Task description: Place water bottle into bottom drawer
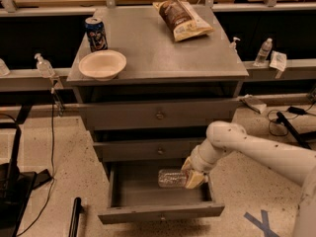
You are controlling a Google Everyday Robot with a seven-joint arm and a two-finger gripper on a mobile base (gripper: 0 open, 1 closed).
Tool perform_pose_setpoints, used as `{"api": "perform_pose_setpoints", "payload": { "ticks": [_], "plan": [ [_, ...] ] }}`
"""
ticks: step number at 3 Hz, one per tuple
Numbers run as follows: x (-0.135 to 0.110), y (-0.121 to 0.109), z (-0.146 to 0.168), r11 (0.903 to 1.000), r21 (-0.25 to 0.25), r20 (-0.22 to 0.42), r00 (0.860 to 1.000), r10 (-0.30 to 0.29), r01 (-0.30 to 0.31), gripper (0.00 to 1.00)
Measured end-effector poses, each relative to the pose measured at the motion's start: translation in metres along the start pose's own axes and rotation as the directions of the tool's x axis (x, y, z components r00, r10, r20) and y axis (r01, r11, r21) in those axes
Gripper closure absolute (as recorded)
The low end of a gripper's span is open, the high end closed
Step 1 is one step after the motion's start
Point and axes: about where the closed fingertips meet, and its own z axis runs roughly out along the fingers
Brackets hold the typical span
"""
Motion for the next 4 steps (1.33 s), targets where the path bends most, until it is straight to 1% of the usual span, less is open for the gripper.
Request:
{"api": "perform_pose_setpoints", "payload": {
  "ticks": [1,2,3,4],
  "plan": [
    [0.024,-0.023,0.068,0.9878,0.11,0.12,0.988,0.097,-0.11,1.0],
    [0.034,-0.012,0.118,0.987,0.087,0.168,0.979,0.119,-0.135,1.0],
    [0.034,-0.012,0.118,0.987,0.087,0.168,0.979,0.119,-0.135,1.0],
    [0.053,-0.024,0.141,0.9844,0.13,0.125,0.987,0.103,-0.119,1.0]
  ]
}}
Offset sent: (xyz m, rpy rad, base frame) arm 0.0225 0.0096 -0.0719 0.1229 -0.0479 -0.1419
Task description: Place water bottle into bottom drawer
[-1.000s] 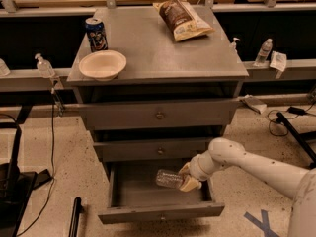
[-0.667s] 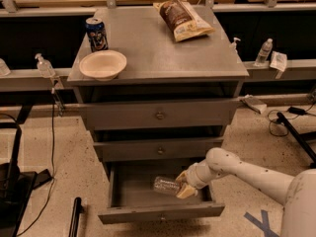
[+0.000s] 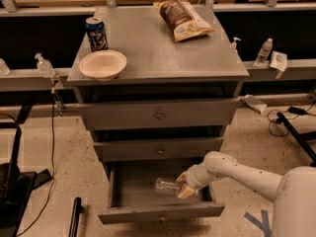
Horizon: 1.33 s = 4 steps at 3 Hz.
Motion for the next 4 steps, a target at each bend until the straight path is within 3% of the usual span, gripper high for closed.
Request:
{"api": "perform_pose_setpoints", "payload": {
  "ticks": [1,2,4],
  "plan": [
    [0.019,-0.016,0.033,0.9951,0.026,-0.071,0.993,-0.094,0.096,1.0],
    [0.031,-0.028,0.064,0.9825,0.012,-0.13,0.974,-0.183,0.186,1.0],
    [0.066,-0.037,0.111,0.9791,-0.034,-0.153,0.967,-0.203,0.2,1.0]
  ]
}}
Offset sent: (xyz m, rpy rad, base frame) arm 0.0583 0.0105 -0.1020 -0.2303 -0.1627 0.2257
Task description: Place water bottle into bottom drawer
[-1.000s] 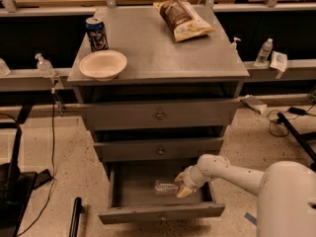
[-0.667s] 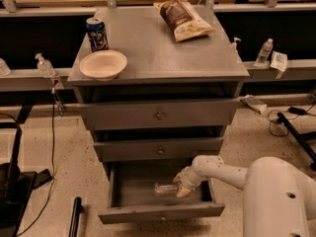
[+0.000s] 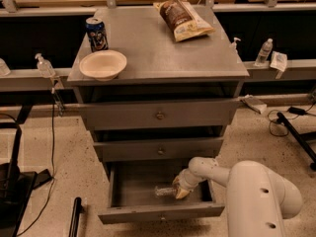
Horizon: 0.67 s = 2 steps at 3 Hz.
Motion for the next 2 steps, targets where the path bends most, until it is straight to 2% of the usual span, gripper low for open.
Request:
{"api": "perform_pose_setpoints", "payload": {
  "ticks": [1,2],
  "plan": [
    [0.0085,0.0001,0.0135,1.0,0.001,-0.012,1.0,0.009,-0.009,0.84],
    [0.0079,0.0029,0.0171,0.9999,-0.004,-0.01,1.0,0.009,-0.009,0.53]
  ]
}}
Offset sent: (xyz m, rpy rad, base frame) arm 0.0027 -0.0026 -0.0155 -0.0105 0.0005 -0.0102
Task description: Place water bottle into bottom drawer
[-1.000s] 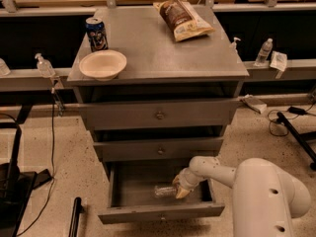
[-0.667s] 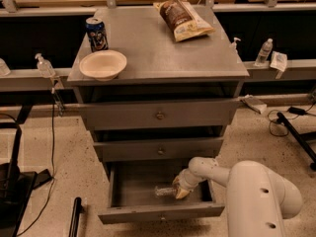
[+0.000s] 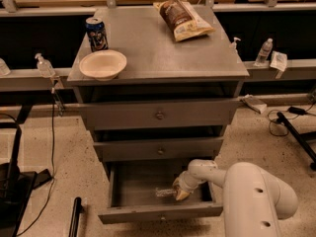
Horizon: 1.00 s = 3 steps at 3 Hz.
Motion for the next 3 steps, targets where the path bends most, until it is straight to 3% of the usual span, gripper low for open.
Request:
{"api": "perform_pose_setpoints", "payload": {
  "ticks": [2,3],
  "plan": [
    [-0.0014,0.0037,0.0038,1.0,-0.007,0.003,1.0,0.0,0.0,0.07],
    [-0.002,0.0051,0.0052,1.0,-0.009,0.004,1.0,0.0,0.0,0.0]
  ]
}}
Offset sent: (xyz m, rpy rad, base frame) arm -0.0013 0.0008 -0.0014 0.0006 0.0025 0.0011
